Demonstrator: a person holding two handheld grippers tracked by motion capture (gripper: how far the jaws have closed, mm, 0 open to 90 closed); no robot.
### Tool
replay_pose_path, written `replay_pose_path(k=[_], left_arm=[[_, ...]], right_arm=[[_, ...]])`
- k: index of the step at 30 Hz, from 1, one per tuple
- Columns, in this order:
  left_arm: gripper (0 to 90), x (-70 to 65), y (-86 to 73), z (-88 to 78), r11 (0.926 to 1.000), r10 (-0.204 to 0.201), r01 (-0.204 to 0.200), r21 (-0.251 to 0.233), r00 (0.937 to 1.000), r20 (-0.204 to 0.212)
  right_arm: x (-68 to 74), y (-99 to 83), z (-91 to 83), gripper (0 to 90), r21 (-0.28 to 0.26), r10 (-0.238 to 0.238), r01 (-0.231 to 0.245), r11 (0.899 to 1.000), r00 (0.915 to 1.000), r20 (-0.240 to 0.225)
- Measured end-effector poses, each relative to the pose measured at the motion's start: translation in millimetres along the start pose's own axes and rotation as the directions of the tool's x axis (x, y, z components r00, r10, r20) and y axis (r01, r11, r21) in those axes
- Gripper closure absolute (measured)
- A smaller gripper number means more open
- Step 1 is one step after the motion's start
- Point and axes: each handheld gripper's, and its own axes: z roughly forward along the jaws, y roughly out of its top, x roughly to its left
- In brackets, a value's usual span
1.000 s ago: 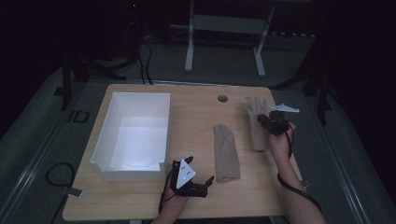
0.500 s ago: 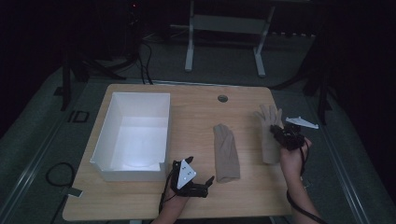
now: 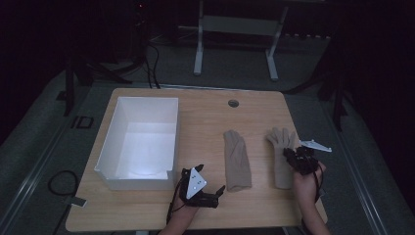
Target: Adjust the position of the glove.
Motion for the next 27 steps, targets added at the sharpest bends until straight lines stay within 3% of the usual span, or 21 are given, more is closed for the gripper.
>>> replay_pose_path(k=[5,13,16,19,21,25,27], left_arm=[[0.1,0.1,-0.1,0.0,1.0,-0.001,0.001,-0.002,1.0,0.002],[0.1,-0.2,0.0,0.0,1.0,-0.001,0.001,-0.001,1.0,0.005],[0.1,0.0,0.0,-0.1,1.0,-0.002,0.002,-0.001,1.0,0.006],[0.1,-0.1,0.0,0.0,1.0,-0.002,0.002,-0.001,1.0,0.006],[0.1,0.0,-0.1,0.0,1.0,-0.003,0.003,-0.001,1.0,0.006],[0.1,0.0,-0.1,0.1,1.0,-0.005,0.005,-0.003,1.0,0.006],[0.1,0.2,-0.1,0.0,1.0,-0.004,0.004,-0.001,1.0,0.006]], right_arm=[[-3.2,-9.6,13.7,81.0,0.04,-0.012,0.013,0.999,0.9997,-0.019],[-9.2,-19.5,30.6,79.3,0.097,-0.022,0.023,0.995,0.9997,-0.014],[-12.1,-16.1,27.4,73.1,0.085,-0.021,0.024,0.996,0.9992,-0.034],[-15.9,-9.9,21.8,67.3,0.063,-0.063,0.067,0.996,0.9962,-0.06],[-17.7,-7.1,18.4,62.9,0.039,-0.114,0.119,0.992,0.9881,-0.103],[-21.0,-6.7,19.0,55.3,0.03,-0.253,0.261,0.965,0.9542,-0.159],[-23.8,-8.7,20.6,53.8,0.038,-0.275,0.285,0.958,0.9456,-0.175]])
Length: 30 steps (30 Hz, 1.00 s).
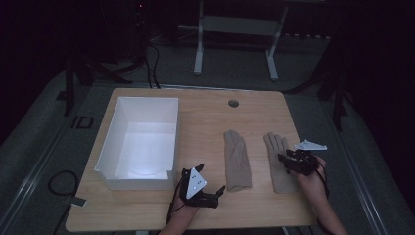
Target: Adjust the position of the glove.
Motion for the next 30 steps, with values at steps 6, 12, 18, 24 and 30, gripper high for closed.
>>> replay_pose_path(k=[6,12,18,24,30], left_arm=[[0.1,0.2,0.0,0.0,1.0,-0.002,0.002,0.0,1.0,-0.001],[0.1,-0.6,0.0,0.1,1.0,0.001,-0.001,0.001,1.0,-0.005],[0.1,0.2,0.0,0.0,1.0,-0.003,0.003,0.0,1.0,-0.002],[0.1,0.3,0.0,0.0,1.0,-0.005,0.005,0.0,1.0,-0.002],[0.1,-1.0,0.0,0.1,1.0,0.008,-0.008,0.001,0.9999,-0.006]], right_arm=[[1.5,-17.6,11.0,50.3,0.036,-0.036,0.036,0.999,0.9993,-0.01],[6.6,-20.3,10.7,72.5,0.02,-0.037,0.037,0.999,0.9993,-0.004],[14.4,-16.7,8.6,82.5,0.006,0.041,-0.041,0.999,0.9981,0.045],[20.2,8.9,-9.2,82.6,-0.054,0.089,-0.085,0.995,0.9922,0.087],[37.0,58.8,-40.5,82.6,-0.176,0.133,-0.115,0.978,0.9866,0.094]])
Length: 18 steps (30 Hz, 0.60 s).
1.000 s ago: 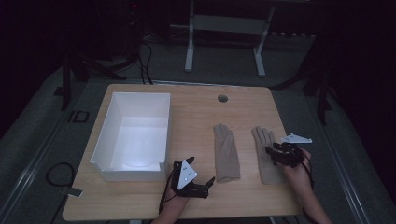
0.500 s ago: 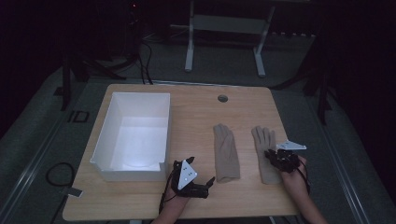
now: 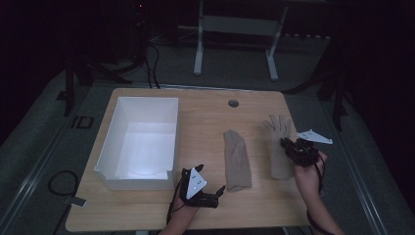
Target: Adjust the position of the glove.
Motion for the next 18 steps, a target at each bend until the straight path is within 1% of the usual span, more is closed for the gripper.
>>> replay_pose_path(k=[3,4,6,7,8,10,11,12,13,14,16,17,18], left_arm=[[0.1,0.3,0.0,-0.1,1.0,-0.005,0.005,-0.001,1.0,0.0],[0.1,0.5,0.0,-0.2,1.0,-0.004,0.004,-0.001,1.0,-0.001],[0.1,0.4,0.0,-0.1,1.0,-0.005,0.005,0.0,1.0,0.0],[0.1,0.2,0.0,0.0,1.0,-0.003,0.003,0.0,1.0,-0.001],[0.1,0.1,0.0,0.0,1.0,-0.002,0.002,0.0,1.0,0.0],[0.1,0.0,0.0,-0.1,1.0,0.0,0.0,-0.001,1.0,0.0],[0.1,0.2,0.0,-0.2,1.0,0.001,-0.001,-0.001,1.0,0.001],[0.1,0.2,0.0,-0.2,1.0,0.001,-0.001,-0.001,1.0,0.001],[0.1,0.6,-0.1,-0.2,1.0,-0.004,0.004,-0.003,1.0,0.003],[0.1,0.9,-0.2,-0.3,1.0,-0.007,0.007,-0.004,1.0,0.004],[0.1,1.1,-0.1,-0.4,1.0,-0.009,0.009,-0.002,0.9999,0.005],[0.1,1.0,-0.1,-0.5,1.0,-0.008,0.008,-0.002,1.0,0.004],[0.1,1.0,-0.1,-0.5,1.0,-0.008,0.008,-0.002,1.0,0.004]], right_arm=[[15.7,18.0,-5.4,82.6,-0.031,0.005,-0.005,1.0,1.0,-0.001],[21.8,22.7,-5.9,82.6,-0.033,0.001,-0.001,0.999,1.0,-0.005],[34.7,29.3,-5.5,82.6,-0.04,0.001,-0.001,0.999,0.9999,-0.014],[40.9,31.2,-4.5,82.6,-0.042,0.006,-0.007,0.999,0.9995,-0.03],[46.2,32.4,-3.1,82.6,-0.044,0.018,-0.021,0.999,0.9982,-0.057],[59.4,33.6,1.8,82.6,-0.04,0.004,-0.006,0.999,0.9981,-0.061],[65.6,33.5,4.9,82.6,-0.034,0.009,-0.012,0.999,0.9972,-0.074],[65.6,33.5,4.9,82.6,-0.034,0.009,-0.012,0.999,0.9972,-0.074],[72.3,33.1,7.9,82.6,-0.027,0.005,-0.007,1.0,0.9969,-0.078],[83.9,30.6,13.3,82.6,-0.018,-0.002,0.0,1.0,0.9971,-0.076],[94.2,26.4,19.5,82.6,-0.008,-0.004,0.004,1.0,0.9968,-0.08],[99.2,23.6,23.7,82.6,0.001,0.002,-0.002,1.0,0.9958,-0.091],[99.2,23.6,23.7,82.6,0.001,0.002,-0.002,1.0,0.9958,-0.091]])
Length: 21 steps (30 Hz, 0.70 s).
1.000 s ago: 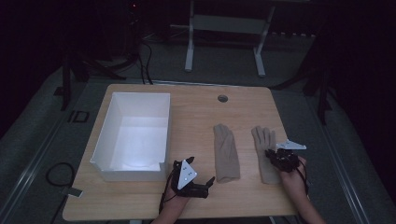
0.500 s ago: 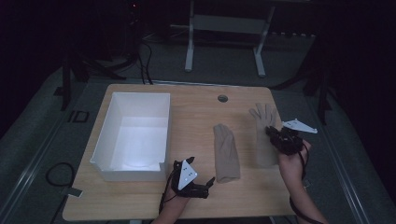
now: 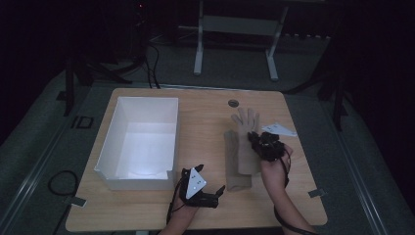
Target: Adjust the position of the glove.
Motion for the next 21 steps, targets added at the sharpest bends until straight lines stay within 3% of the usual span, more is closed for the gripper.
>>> replay_pose_path(k=[4,12,17,21], left_arm=[[0.1,-0.7,-0.1,0.2,1.0,0.004,-0.004,-0.003,1.0,0.0],[0.1,-0.8,0.0,0.2,1.0,0.006,-0.006,-0.001,1.0,0.0],[0.1,1.2,0.1,0.3,0.9999,-0.01,0.01,0.003,0.9999,0.008],[0.1,0.4,0.2,0.4,1.0,-0.002,0.002,0.004,1.0,0.009]], right_arm=[[13.5,-15.5,19.7,82.5,0.038,0.019,-0.019,0.999,0.9998,-0.003],[14.9,-43.2,40.4,82.2,0.114,0.021,-0.025,0.993,0.9992,0.033],[14.7,-54.5,47.2,80.7,0.151,0.03,-0.033,0.988,0.9993,0.021],[16.3,-60.8,53.2,77.8,0.171,0.023,-0.024,0.985,0.9997,0.008]])
